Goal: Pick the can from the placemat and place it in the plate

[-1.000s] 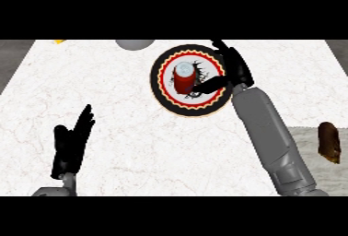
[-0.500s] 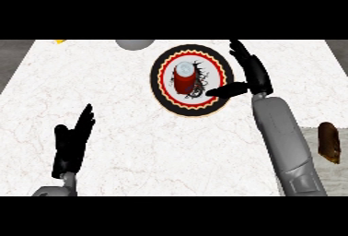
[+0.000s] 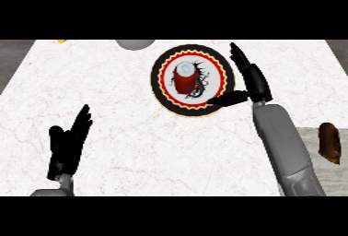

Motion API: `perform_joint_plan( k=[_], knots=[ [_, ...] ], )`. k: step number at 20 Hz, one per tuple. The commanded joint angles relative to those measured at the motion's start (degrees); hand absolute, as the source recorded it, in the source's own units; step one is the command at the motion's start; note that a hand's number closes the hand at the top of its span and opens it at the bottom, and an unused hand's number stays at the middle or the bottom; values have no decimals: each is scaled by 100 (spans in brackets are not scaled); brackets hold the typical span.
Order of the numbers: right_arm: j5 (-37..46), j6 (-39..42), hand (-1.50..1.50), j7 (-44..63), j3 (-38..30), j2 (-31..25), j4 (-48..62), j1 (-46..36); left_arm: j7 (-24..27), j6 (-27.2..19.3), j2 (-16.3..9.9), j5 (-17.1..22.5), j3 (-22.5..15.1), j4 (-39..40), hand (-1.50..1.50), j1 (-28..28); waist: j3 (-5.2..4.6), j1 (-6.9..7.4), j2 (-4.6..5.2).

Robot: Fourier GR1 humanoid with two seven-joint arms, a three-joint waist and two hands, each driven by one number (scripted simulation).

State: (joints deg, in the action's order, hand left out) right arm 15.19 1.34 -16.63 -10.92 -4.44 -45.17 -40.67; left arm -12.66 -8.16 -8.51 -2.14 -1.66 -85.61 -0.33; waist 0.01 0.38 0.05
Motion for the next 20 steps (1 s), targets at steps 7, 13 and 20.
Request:
perform_joint_plan(
  k=[7, 13, 20],
  knots=[
    [322, -897, -150, -4, 109, 74, 861, -363, 166, -40, 203, -243, -21, 263, 0, -156, 0, 31, 15],
    [245, -787, -150, 206, 179, -172, 368, -86, 391, -20, 259, -242, 150, 585, 0, -188, -2, -11, 2],
    [280, -836, -150, -215, 86, -503, 869, 101, 70, 257, 104, -162, 188, 101, 0, -8, 0, 11, 4]
  ],
)
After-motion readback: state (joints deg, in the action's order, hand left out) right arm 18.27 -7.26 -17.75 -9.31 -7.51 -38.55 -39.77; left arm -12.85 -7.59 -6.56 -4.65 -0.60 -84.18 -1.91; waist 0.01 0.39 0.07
